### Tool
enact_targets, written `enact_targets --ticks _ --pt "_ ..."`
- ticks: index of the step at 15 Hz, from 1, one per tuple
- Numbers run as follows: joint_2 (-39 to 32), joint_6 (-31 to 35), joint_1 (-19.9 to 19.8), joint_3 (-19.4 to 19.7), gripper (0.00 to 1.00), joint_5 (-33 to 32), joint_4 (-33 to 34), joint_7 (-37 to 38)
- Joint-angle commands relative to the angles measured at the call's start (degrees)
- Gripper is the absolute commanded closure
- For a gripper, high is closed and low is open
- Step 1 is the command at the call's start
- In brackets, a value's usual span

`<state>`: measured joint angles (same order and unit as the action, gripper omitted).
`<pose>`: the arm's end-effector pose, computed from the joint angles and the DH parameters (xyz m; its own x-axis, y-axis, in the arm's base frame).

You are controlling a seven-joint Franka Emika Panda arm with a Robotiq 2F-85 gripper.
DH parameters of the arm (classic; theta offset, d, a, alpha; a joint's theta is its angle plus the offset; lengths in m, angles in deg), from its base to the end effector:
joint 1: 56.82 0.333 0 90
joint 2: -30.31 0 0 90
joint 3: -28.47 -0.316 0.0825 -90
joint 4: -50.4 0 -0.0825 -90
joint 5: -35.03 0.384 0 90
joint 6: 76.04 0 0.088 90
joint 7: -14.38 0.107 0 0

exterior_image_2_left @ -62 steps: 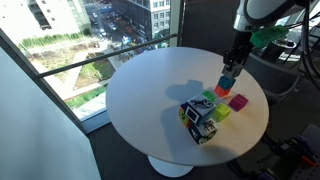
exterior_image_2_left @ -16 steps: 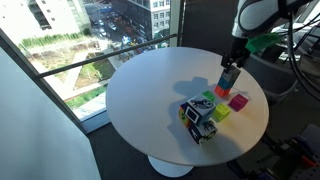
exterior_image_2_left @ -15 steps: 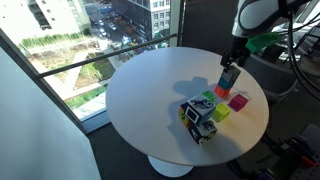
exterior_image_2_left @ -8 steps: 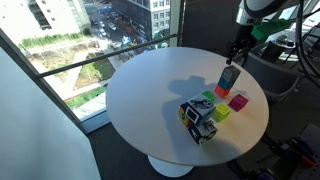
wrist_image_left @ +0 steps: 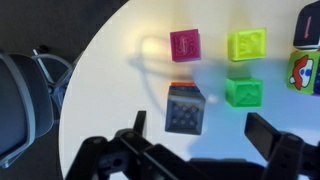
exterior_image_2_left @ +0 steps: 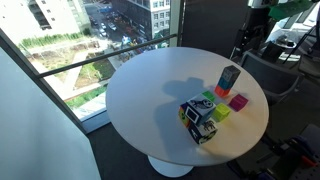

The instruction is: Put the purple block on the blue block

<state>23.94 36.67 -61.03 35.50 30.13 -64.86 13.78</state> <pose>0.5462 -0.1130 0.3881 0.9760 -0.1511 -0.1568 -0.1392 -0.9866 0.0847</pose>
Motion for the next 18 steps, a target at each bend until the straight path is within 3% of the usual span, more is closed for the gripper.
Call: enact_targets --ticks 1,7,18 --pt "3.1 -6.4 -0.5 -0.7 0.00 0.2 0.5 -1.7" --pt "7.5 -14.2 -0.3 -1.2 0.00 0.0 0.3 -0.5" --pt "16.0 -21.0 -0.3 -1.2 0.00 1.2 0.3 -2.6"
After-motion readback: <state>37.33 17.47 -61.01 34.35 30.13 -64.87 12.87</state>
